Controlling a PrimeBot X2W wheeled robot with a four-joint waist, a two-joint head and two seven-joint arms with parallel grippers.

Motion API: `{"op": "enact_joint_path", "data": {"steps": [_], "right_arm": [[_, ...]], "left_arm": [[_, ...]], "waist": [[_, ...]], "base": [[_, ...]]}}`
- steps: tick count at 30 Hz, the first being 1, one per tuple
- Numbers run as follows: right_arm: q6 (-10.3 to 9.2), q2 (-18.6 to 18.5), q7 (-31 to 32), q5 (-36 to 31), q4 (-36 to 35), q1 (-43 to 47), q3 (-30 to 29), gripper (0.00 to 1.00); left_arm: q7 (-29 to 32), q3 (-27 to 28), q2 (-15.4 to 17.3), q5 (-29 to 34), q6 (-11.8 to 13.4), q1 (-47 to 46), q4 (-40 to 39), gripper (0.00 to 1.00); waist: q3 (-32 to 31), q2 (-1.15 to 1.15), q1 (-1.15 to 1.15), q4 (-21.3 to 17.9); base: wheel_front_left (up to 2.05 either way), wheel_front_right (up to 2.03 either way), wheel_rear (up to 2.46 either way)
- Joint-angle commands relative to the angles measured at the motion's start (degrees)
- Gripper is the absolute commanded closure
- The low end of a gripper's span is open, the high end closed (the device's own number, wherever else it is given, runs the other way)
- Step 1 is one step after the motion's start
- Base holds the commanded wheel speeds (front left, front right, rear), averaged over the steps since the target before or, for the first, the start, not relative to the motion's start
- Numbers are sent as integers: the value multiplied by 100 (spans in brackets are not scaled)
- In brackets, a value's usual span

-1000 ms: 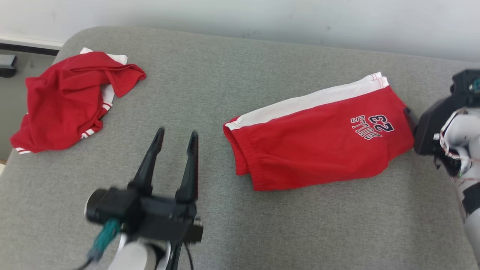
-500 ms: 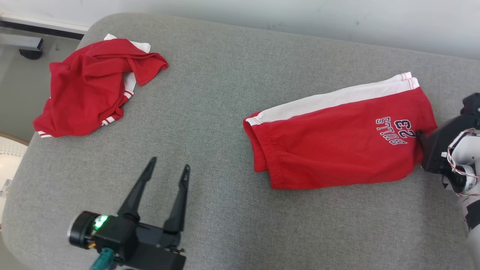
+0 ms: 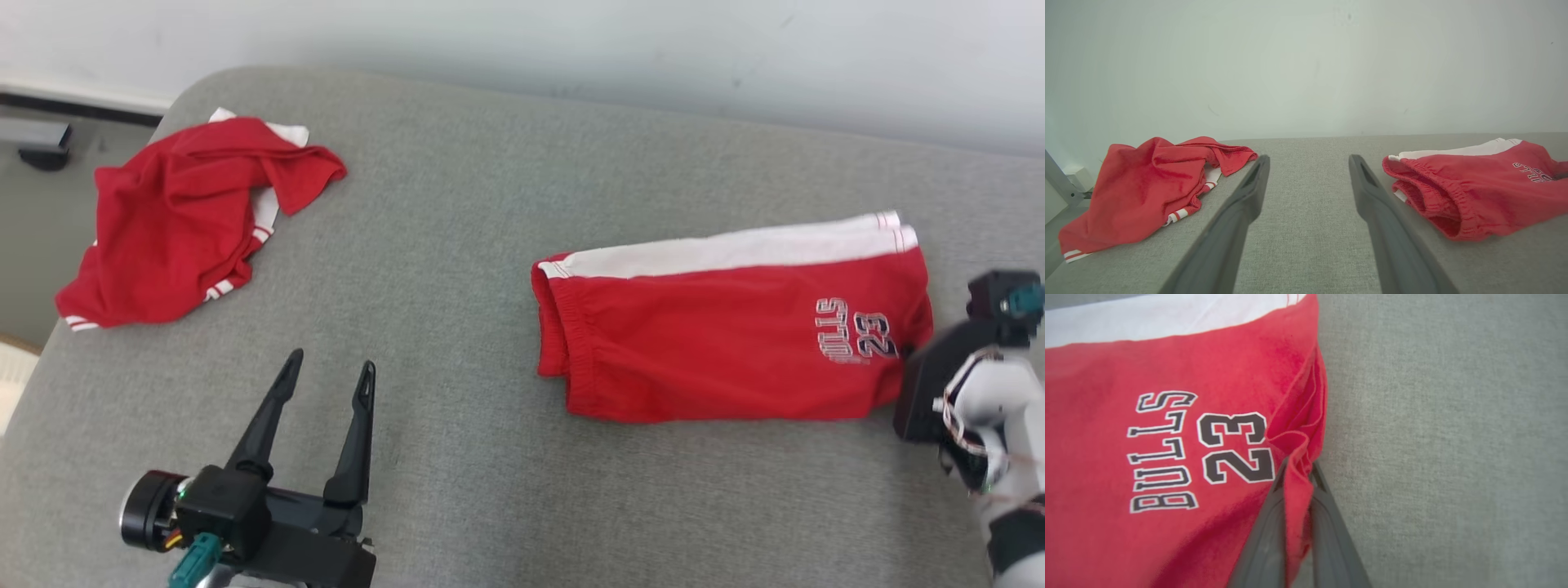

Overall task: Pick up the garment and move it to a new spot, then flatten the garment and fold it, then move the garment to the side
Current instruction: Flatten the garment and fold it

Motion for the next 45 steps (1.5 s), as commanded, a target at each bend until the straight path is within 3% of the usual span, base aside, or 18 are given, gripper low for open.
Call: {"op": "enact_joint_path", "data": {"steps": [1,11,12,16,25,31,41,45], "right_arm": [[-15,91,108,-77,-21,369,-64,100],[-14,619,283,-280,-970,1182,-642,100],[-14,693,279,-288,-1042,1215,-758,0],[-14,838,587,-424,-1254,1224,-976,0],[-14,1006,2150,-851,-2402,896,-1541,0],[-14,974,2747,-1112,-2426,438,-1806,0],[-14,982,2841,-1615,-1841,274,-2216,0],[-14,1051,2694,-1494,-1655,324,-2240,0]], "left_arm": [[1,3,-5,-35,-2,80,33,0],[105,2,-72,-219,-10,90,157,0],[116,-14,-76,-232,-18,105,159,0],[143,-45,-91,-276,-21,111,181,0],[187,-68,-160,-426,34,224,180,0],[237,-189,-213,-417,-28,70,133,0],[302,-377,-285,-341,-50,-110,89,0],[294,-364,-255,-364,-24,-132,90,0]], "waist": [[-153,0,0,-146],[-417,0,0,-393],[-437,0,0,-412],[-520,0,0,-459],[-522,0,0,-446],[-292,0,0,-227],[-4,0,0,210],[-6,0,0,241]], "base": [[0,0,0],[0,0,0],[0,0,0],[0,0,0],[0,0,0],[0,0,0],[0,0,0],[0,0,0]]}}
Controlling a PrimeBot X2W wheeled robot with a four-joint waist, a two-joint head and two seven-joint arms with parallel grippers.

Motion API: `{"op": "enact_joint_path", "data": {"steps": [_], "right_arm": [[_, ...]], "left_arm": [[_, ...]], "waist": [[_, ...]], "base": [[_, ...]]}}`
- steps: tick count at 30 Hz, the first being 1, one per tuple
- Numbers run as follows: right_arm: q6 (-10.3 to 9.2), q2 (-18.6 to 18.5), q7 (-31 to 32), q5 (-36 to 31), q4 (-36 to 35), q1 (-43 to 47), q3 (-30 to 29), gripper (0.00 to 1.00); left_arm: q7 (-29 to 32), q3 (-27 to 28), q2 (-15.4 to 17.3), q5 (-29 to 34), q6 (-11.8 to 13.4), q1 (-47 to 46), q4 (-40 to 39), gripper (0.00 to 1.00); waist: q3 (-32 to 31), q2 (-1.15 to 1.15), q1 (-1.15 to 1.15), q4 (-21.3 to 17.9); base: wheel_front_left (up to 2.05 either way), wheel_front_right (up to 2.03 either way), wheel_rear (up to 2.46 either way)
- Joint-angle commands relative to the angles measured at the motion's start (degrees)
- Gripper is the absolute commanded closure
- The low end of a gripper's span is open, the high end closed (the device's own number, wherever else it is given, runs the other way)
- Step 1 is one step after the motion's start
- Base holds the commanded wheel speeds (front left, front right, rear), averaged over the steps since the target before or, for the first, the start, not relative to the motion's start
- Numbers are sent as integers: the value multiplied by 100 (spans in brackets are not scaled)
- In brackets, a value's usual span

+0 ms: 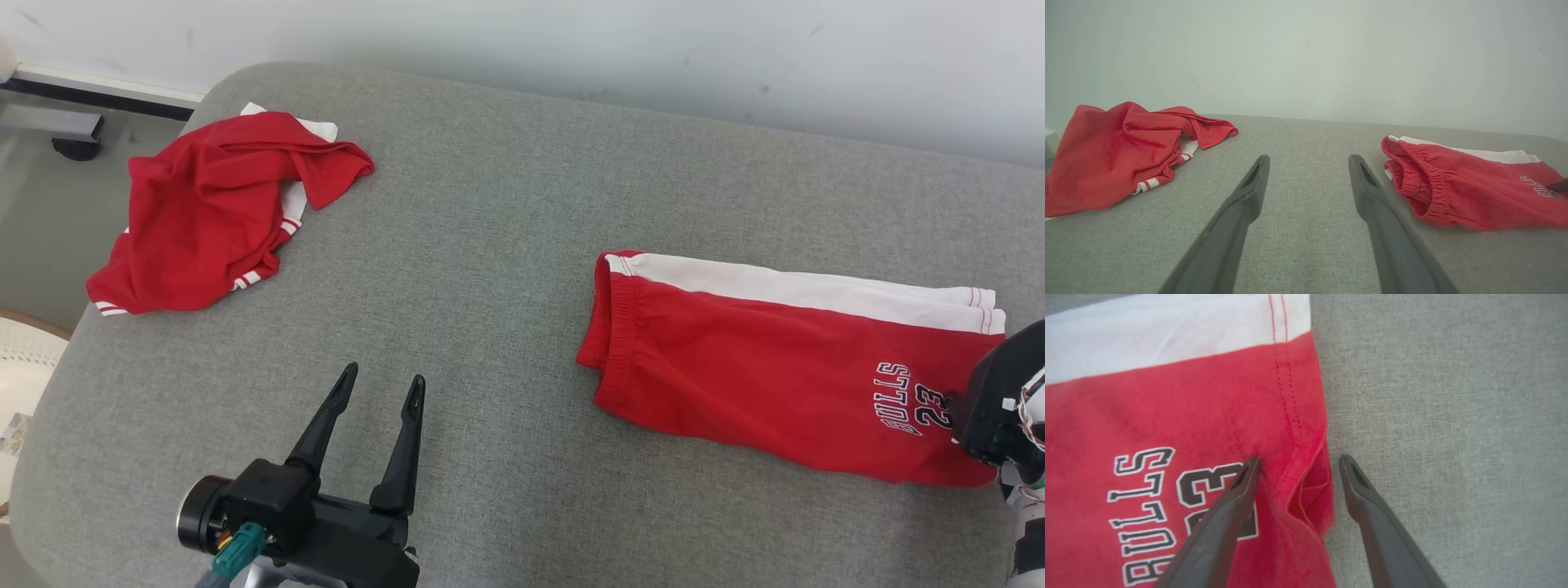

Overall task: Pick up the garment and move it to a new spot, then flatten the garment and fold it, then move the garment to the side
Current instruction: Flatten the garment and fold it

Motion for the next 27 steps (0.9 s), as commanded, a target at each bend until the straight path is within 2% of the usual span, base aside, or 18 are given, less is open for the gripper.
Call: {"op": "enact_joint_path", "data": {"steps": [1,2,3,4,5,14,20,23,27], "right_arm": [[-13,70,-69,69,127,83,12,0],[-13,85,-99,96,162,67,19,14],[-13,99,-160,116,184,44,19,53],[-13,105,-214,109,208,26,30,82],[-13,93,-262,100,240,20,45,100],[-14,-102,-634,24,359,39,-131,100],[-13,-356,-812,-78,219,82,-263,100],[-13,-334,-737,61,74,75,-69,100],[-13,-223,-631,341,-242,92,577,100]], "left_arm": [[-10,20,24,-15,28,-77,-11,0],[-8,25,33,-17,42,-75,-14,0],[-5,27,40,-16,41,-74,-14,0],[-3,25,43,-14,45,-75,-12,0],[5,14,46,-9,51,-79,-10,0],[41,-1,88,-40,87,-12,12,0],[36,2,110,-115,136,155,19,0],[43,3,114,-156,149,213,36,0],[25,6,99,-216,163,315,66,0]], "waist": [[26,0,-1,31],[25,0,-1,22],[23,0,-1,10],[16,0,-1,-2],[10,0,-1,-11],[-115,0,-1,-142],[-440,0,-1,-278],[-587,0,-1,-328],[-767,0,-1,-361]], "base": [[0,0,0],[0,0,0],[0,0,0],[0,0,0],[0,0,0],[0,0,0],[0,0,0],[0,0,0],[0,0,0]]}}
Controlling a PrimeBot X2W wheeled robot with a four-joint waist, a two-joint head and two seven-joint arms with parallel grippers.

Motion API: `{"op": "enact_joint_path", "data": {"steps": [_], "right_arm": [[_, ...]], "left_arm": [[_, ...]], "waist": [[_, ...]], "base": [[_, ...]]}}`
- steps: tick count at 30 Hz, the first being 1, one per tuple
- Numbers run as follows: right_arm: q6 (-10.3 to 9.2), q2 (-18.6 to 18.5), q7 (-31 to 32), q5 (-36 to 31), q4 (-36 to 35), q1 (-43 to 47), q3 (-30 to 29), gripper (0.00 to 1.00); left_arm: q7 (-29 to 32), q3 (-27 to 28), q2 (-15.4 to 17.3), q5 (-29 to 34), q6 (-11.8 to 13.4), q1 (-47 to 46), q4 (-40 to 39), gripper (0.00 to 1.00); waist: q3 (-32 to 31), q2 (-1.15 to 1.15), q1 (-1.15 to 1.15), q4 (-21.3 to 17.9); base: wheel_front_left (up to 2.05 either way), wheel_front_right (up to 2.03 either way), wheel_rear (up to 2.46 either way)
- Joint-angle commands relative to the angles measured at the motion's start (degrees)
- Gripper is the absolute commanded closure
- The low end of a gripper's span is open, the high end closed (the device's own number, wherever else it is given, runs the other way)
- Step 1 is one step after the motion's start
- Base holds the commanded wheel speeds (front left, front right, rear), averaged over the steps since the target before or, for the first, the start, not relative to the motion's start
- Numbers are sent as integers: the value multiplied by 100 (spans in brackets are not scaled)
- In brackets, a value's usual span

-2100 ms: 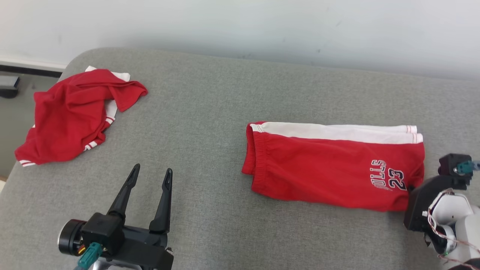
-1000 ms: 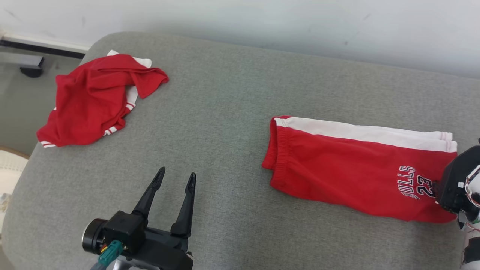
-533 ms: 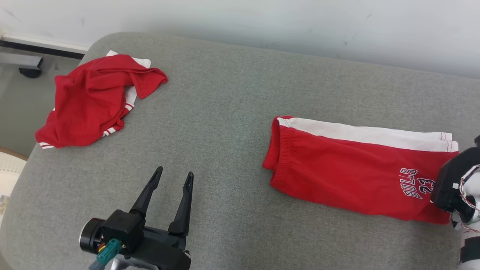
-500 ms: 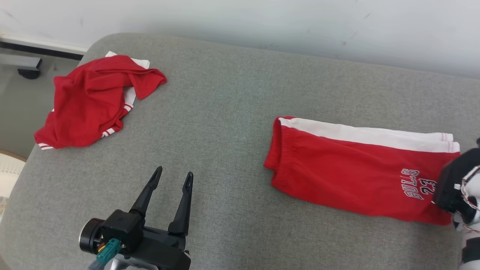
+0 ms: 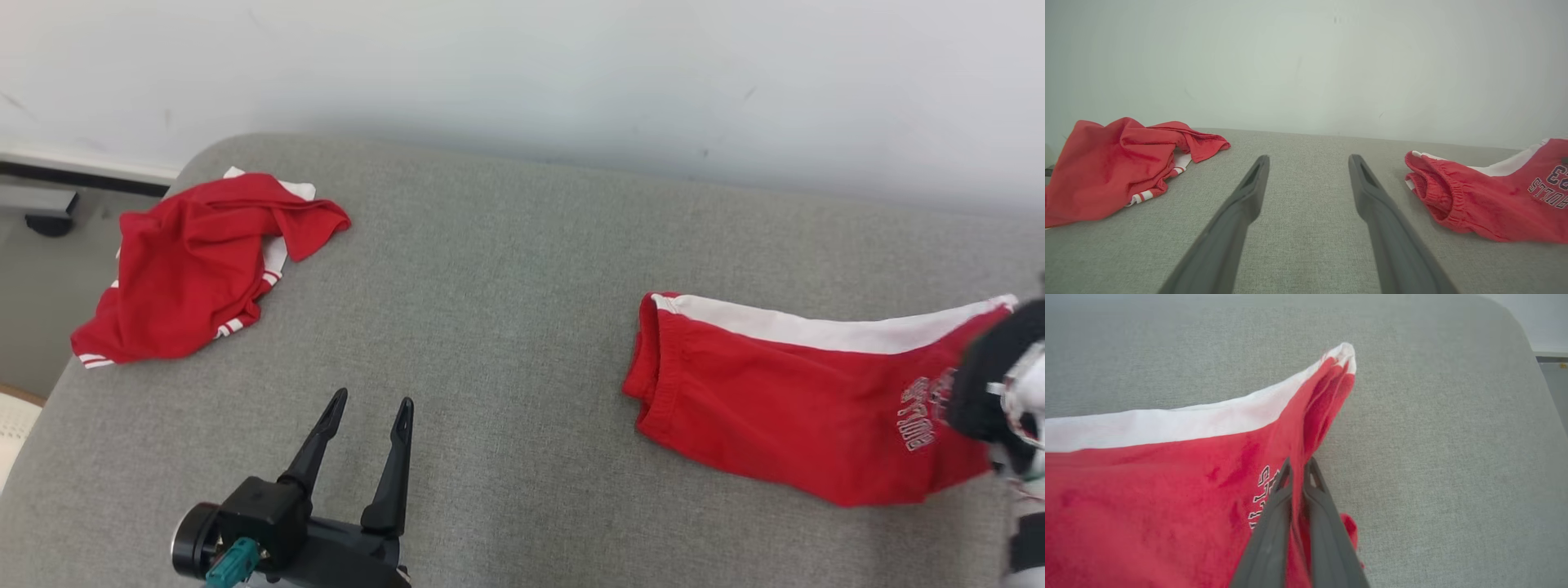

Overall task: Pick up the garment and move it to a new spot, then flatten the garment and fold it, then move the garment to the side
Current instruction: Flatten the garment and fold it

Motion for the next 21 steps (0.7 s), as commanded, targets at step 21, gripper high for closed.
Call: {"op": "enact_joint_path", "data": {"steps": [21], "right_arm": [[-13,720,-88,925,846,-497,1940,100]], "left_arm": [[-72,-221,-191,-119,-93,-136,219,0]], "waist": [[-85,0,1,630]], "base": [[0,0,0]]}}
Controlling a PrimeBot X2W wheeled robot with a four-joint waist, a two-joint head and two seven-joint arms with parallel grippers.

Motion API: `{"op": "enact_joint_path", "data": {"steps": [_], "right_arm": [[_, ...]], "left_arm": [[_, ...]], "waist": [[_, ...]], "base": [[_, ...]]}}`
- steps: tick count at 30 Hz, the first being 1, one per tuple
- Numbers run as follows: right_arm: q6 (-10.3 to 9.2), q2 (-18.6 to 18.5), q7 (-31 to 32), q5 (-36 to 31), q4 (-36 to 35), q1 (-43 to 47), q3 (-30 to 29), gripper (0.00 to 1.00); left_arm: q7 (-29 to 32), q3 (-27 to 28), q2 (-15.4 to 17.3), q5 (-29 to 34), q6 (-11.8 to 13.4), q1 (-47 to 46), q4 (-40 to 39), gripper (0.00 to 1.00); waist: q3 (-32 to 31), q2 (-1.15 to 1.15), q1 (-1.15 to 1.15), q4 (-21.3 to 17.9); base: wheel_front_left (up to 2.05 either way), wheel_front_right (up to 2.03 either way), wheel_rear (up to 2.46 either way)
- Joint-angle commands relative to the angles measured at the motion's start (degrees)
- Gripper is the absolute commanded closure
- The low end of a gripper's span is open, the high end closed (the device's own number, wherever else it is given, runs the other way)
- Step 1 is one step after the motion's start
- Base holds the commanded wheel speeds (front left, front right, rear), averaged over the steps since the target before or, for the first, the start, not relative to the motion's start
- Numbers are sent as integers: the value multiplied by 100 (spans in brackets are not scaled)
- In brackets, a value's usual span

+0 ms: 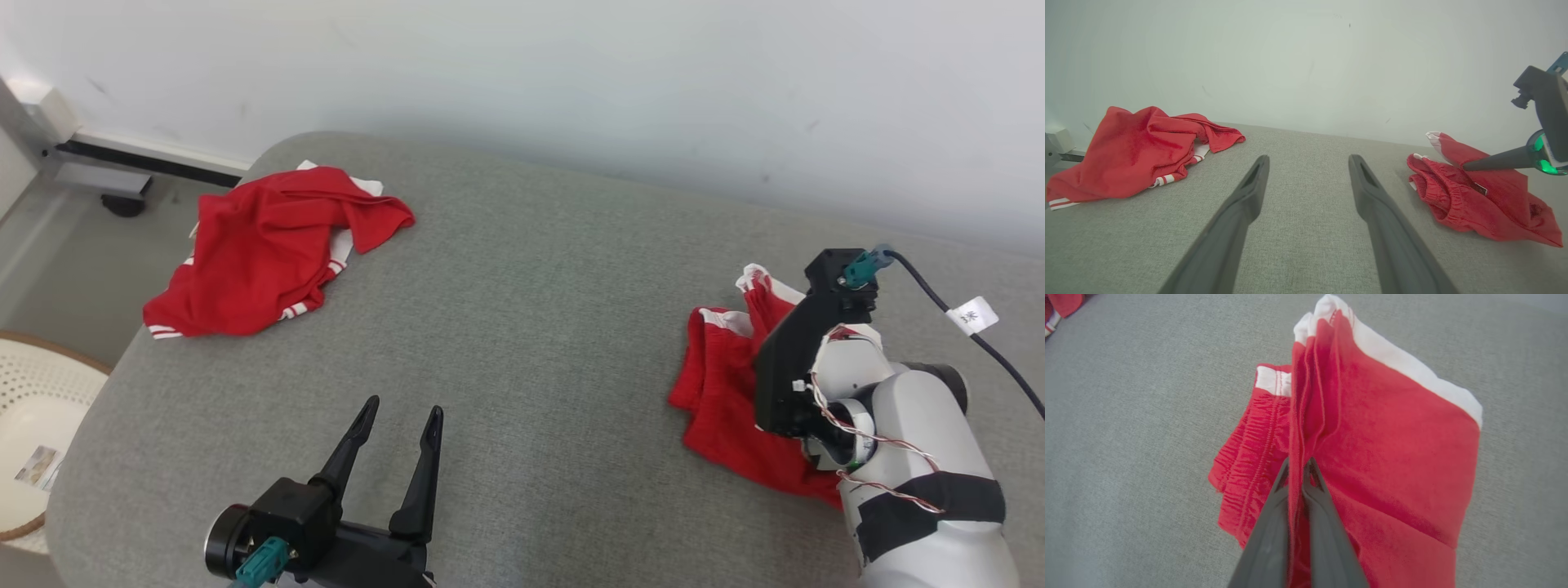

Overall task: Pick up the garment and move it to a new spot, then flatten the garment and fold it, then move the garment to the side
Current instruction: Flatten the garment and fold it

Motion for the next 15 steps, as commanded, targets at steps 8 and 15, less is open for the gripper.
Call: {"op": "enact_joint_path", "data": {"steps": [8,15], "right_arm": [[-13,14,-324,386,722,-279,308,100],[-13,12,-599,702,936,-508,212,0]], "left_arm": [[-113,-24,-56,-33,-19,-100,129,0],[-132,25,-7,-73,31,-72,181,0]], "waist": [[119,0,0,204],[44,0,0,102]], "base": [[0,0,0],[0,0,0]]}}
